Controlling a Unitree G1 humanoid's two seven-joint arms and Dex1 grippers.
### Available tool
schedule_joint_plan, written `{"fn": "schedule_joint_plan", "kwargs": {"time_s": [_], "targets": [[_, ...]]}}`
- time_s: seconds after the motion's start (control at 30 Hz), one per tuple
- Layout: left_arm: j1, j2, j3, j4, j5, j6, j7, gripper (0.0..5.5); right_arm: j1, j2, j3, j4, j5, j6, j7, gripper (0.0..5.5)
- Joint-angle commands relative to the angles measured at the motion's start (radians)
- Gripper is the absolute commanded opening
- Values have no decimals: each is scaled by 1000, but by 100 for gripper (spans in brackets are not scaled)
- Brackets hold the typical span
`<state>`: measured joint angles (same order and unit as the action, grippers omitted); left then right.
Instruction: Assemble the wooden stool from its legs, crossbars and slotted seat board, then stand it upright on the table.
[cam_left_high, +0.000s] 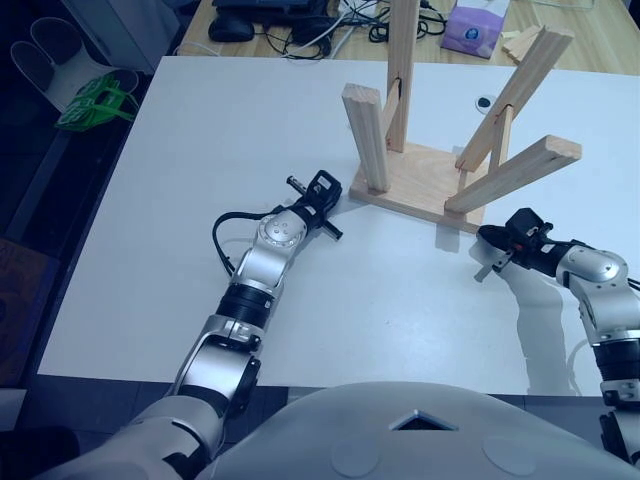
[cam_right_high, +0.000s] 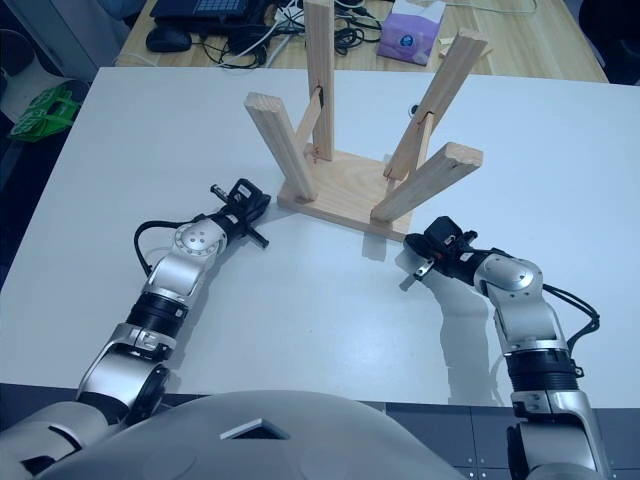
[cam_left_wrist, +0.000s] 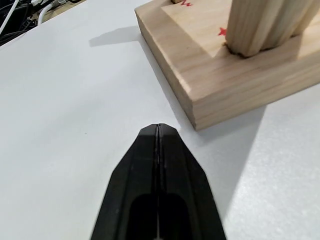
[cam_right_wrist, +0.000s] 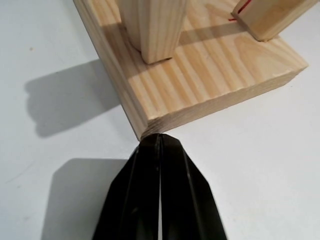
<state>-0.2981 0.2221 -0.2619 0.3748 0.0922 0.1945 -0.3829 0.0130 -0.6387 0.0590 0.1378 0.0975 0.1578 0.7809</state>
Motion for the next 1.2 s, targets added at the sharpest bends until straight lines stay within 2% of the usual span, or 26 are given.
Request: {"fn": "schedule_joint_plan", "kwargs": {"time_s": [0.03,0.53,0.93,1.2], "targets": [[17,4,-22,-15,17,31,-27,2,18,0,6,18,-1,19,14,0],[21,-21,-47,-43,36,-25,-30,2,26,17,16,9,9,-2,7,0],[115,-19,-109,-198,-4,-44,-153,2,49,-2,-17,-62,62,-11,60,0],[197,26,-124,-346,-51,0,-250,2,111,-56,-51,-181,132,7,159,0]]}}
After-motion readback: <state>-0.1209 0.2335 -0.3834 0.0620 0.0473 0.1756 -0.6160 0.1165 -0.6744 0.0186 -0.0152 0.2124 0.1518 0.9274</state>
